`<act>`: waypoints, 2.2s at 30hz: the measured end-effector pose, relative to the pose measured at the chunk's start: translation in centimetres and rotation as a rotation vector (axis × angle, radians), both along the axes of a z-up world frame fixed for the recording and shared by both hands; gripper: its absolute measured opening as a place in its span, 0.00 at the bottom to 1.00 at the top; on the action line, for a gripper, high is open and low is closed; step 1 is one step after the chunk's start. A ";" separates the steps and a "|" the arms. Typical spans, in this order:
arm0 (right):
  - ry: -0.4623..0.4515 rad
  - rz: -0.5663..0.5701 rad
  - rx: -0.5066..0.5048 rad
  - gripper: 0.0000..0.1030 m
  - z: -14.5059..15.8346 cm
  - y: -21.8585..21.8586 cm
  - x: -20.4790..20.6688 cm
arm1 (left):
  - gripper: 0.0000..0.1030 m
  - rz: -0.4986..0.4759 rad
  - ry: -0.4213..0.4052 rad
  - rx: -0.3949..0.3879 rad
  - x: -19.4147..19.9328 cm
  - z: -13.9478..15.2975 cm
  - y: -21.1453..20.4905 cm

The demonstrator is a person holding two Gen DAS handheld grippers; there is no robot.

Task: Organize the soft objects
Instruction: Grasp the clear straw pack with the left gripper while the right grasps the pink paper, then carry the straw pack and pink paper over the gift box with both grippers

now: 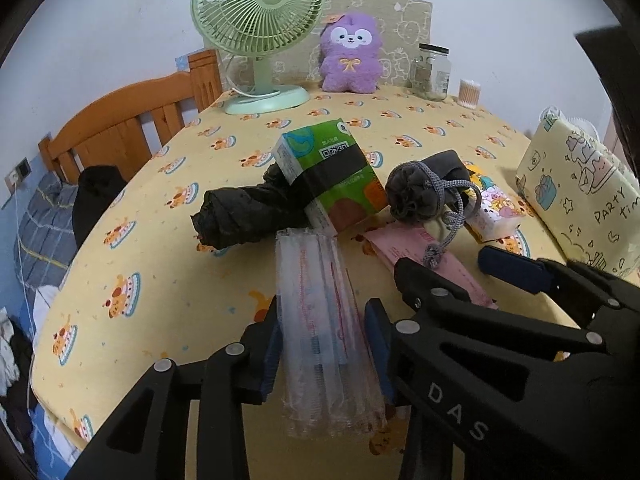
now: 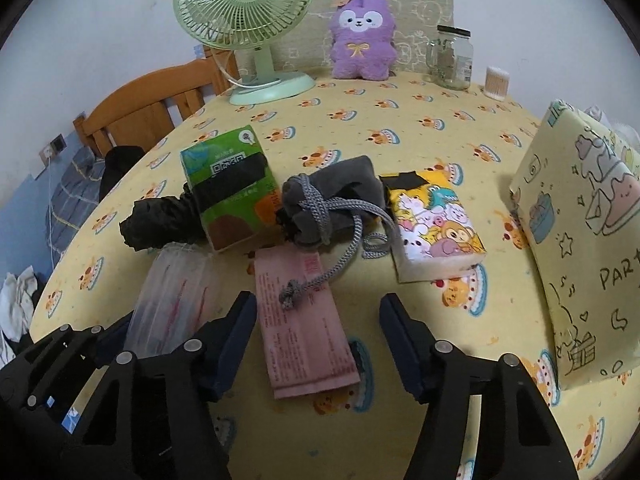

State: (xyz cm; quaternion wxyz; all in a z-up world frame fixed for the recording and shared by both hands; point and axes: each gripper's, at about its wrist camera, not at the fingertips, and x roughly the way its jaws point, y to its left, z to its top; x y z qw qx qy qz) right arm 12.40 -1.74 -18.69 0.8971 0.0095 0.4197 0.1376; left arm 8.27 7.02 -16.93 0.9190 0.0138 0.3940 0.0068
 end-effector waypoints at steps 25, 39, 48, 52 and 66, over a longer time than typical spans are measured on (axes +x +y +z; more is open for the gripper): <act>0.003 -0.004 0.063 0.41 2.2 -2.5 -1.8 | 0.23 -0.048 -0.005 -0.075 -1.3 2.1 -2.1; -0.062 -0.030 0.077 0.41 6.3 -4.2 -2.2 | 0.23 -0.068 -0.069 -0.074 -1.2 6.1 -3.4; -0.105 -0.063 0.077 0.41 8.7 -5.3 -2.2 | 0.23 -0.091 -0.105 -0.081 -1.0 8.1 -4.5; -0.123 -0.074 0.077 0.41 9.8 -5.7 -2.1 | 0.23 -0.084 -0.119 -0.088 -0.8 9.0 -4.6; -0.192 -0.092 0.076 0.41 12.8 -7.2 -1.9 | 0.23 -0.091 -0.182 -0.075 -0.5 11.8 -6.1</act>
